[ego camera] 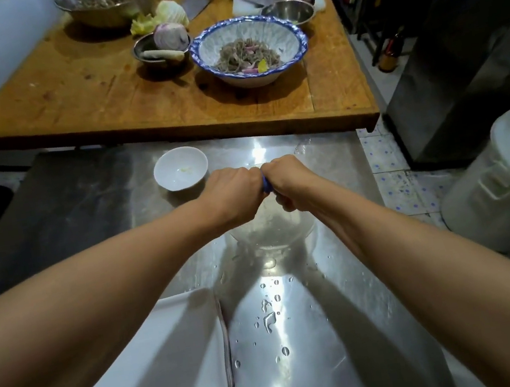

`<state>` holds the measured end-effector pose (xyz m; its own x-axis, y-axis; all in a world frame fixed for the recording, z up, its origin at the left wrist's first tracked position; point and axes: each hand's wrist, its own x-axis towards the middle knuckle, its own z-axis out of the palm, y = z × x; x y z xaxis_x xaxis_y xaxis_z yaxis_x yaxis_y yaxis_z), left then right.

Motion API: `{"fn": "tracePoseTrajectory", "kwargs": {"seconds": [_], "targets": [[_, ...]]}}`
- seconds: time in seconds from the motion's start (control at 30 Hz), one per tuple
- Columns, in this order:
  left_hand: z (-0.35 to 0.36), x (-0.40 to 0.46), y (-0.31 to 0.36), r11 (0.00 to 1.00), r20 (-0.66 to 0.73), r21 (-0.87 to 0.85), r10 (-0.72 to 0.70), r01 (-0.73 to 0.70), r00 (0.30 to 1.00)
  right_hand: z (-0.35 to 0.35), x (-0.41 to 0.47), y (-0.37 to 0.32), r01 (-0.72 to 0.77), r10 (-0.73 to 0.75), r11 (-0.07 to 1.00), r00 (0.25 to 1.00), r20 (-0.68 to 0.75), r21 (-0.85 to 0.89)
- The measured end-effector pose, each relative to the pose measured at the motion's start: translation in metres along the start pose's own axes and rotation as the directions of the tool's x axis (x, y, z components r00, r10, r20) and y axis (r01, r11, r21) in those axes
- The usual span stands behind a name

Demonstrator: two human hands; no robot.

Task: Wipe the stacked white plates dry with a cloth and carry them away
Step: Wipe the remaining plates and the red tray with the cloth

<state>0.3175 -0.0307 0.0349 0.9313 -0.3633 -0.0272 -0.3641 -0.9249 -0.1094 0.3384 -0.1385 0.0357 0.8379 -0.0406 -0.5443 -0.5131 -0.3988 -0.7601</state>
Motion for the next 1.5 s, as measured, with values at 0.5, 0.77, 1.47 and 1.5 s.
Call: {"fn": "tracePoseTrajectory", "kwargs": {"seconds": [0.5, 0.77, 1.47, 1.5], "targets": [[0.003, 0.007, 0.0, 0.991, -0.03, 0.116, 0.077, -0.073, 0.997, 0.001, -0.002, 0.001, -0.146, 0.149, 0.973, 0.989, -0.006, 0.181], [-0.001, 0.005, 0.001, 0.986, -0.029, 0.142, 0.097, -0.092, 0.995, 0.003, -0.007, 0.002, -0.176, 0.191, 0.963, 0.98, -0.055, 0.203], [0.004, -0.001, 0.006, 0.998, -0.067, 0.015, 0.058, -0.057, 0.996, 0.005, -0.009, 0.007, -0.12, 0.133, 0.976, 0.989, -0.06, 0.182], [0.005, -0.001, 0.006, 0.998, -0.064, 0.007, 0.055, -0.055, 0.996, 0.005, -0.01, 0.007, -0.13, 0.144, 0.974, 0.988, -0.061, 0.185]]}}
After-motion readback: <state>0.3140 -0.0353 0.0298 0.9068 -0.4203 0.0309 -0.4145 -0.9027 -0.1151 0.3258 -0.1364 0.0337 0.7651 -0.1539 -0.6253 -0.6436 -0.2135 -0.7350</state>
